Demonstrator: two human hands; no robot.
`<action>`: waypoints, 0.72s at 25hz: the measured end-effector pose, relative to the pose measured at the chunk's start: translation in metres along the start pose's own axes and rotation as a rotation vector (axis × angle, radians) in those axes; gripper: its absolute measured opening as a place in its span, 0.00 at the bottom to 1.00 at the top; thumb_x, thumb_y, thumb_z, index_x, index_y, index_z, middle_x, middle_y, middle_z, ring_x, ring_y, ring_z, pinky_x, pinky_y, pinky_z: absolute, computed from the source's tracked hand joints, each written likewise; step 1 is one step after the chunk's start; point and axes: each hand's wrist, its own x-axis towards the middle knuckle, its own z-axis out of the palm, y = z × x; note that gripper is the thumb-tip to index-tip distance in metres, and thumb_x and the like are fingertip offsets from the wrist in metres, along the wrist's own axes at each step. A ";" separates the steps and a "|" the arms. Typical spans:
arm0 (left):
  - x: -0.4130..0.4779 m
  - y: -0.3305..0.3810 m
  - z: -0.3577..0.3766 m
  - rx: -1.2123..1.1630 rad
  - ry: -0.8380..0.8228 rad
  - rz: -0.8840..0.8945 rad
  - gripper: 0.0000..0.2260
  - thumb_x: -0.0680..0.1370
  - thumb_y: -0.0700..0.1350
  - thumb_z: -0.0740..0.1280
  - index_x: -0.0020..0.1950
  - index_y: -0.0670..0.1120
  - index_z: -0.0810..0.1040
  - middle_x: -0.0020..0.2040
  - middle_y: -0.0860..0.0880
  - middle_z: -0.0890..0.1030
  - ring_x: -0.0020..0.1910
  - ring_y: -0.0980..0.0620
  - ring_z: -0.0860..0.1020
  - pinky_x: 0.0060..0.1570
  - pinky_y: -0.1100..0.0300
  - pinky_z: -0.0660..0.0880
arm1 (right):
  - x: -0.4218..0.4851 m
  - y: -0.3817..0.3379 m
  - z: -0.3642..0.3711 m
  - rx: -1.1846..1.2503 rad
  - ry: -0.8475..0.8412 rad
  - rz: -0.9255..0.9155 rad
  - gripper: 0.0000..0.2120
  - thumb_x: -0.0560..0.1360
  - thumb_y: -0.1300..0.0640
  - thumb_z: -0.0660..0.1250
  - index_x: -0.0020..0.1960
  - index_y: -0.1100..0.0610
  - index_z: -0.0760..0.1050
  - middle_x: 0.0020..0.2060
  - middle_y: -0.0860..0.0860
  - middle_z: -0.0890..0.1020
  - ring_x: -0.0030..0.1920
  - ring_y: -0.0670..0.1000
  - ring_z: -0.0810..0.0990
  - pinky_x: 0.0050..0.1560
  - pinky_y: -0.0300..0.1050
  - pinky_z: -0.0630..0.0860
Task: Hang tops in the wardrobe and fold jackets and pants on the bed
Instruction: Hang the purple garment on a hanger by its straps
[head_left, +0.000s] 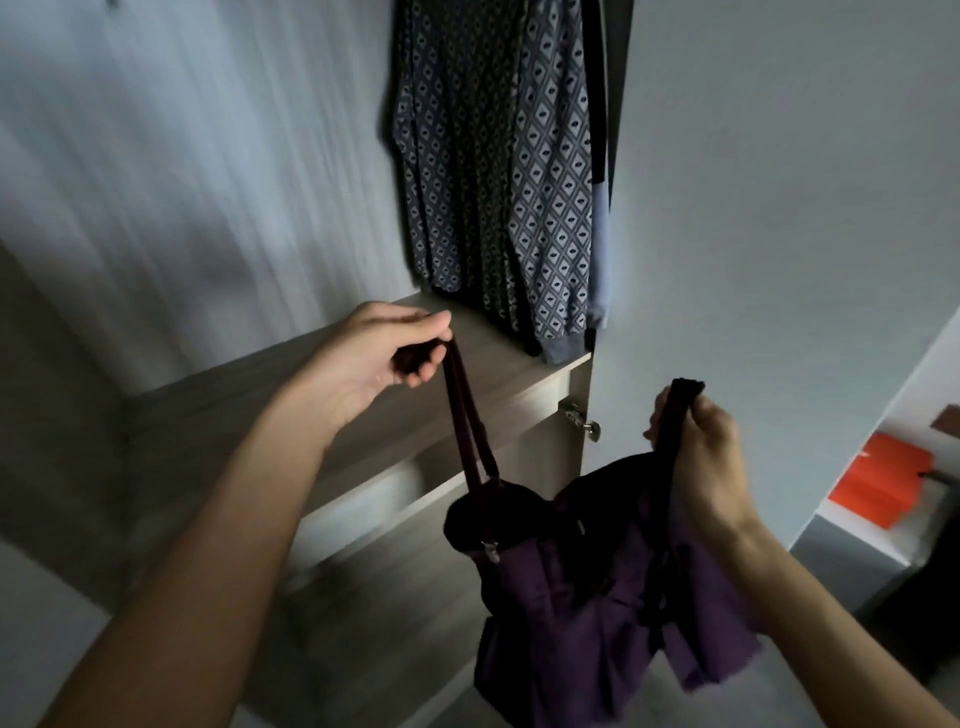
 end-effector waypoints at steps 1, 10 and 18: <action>-0.001 0.002 0.003 0.025 0.001 0.011 0.08 0.79 0.42 0.67 0.42 0.40 0.78 0.27 0.48 0.76 0.23 0.55 0.72 0.22 0.67 0.65 | 0.003 0.001 -0.001 -0.045 -0.019 -0.010 0.18 0.84 0.56 0.56 0.37 0.62 0.65 0.30 0.53 0.67 0.33 0.50 0.63 0.33 0.46 0.60; 0.009 0.014 0.032 -0.011 0.218 -0.085 0.17 0.76 0.49 0.70 0.29 0.49 0.74 0.33 0.51 0.76 0.33 0.54 0.76 0.42 0.61 0.76 | 0.055 0.016 -0.034 -0.298 -0.131 -0.054 0.11 0.79 0.58 0.61 0.42 0.58 0.80 0.39 0.50 0.83 0.42 0.50 0.80 0.47 0.48 0.73; 0.013 0.021 0.036 0.019 0.074 -0.104 0.09 0.81 0.42 0.62 0.53 0.43 0.81 0.34 0.53 0.81 0.35 0.57 0.80 0.39 0.64 0.79 | 0.073 0.025 -0.044 -0.526 -0.196 -0.169 0.11 0.78 0.62 0.58 0.41 0.54 0.76 0.42 0.52 0.83 0.44 0.55 0.79 0.46 0.50 0.74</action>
